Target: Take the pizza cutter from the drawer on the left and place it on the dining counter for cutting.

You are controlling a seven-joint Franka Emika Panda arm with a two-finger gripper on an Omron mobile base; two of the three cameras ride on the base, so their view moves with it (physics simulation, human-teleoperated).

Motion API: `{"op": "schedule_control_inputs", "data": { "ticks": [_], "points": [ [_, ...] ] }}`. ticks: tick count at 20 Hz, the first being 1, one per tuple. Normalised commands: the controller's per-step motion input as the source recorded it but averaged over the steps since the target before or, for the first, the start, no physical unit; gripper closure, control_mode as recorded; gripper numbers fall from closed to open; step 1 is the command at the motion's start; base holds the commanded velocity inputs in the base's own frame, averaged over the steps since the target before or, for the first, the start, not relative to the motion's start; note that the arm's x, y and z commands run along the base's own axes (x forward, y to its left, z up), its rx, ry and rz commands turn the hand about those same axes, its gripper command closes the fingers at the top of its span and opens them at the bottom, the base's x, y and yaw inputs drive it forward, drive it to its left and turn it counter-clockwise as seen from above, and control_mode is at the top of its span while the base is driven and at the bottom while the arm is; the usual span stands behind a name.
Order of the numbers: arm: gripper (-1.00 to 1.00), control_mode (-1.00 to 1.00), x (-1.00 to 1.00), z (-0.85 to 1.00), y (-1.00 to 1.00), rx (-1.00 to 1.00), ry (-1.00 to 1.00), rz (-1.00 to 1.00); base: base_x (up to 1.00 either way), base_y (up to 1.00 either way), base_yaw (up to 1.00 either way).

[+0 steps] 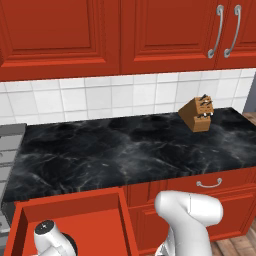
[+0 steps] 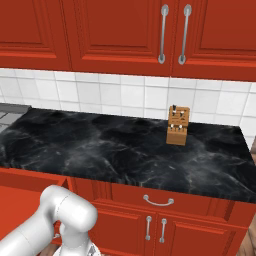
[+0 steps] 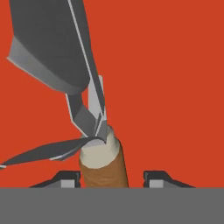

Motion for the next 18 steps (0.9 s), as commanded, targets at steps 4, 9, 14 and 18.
{"op": "schedule_control_inputs", "data": {
  "ticks": [4,9,14,18],
  "points": [
    [1.0,-1.0,0.0,0.0,0.0,0.0,0.0,0.0,0.0,0.0,0.0],
    [1.0,-1.0,0.0,0.0,0.0,0.0,0.0,0.0,0.0,0.0,0.0],
    [1.0,-1.0,0.0,0.0,0.0,0.0,0.0,0.0,0.0,0.0,0.0],
    [1.0,-1.0,0.0,0.23,0.0,0.0,-0.01,0.0,0.0,0.0,0.0]
  ]
}}
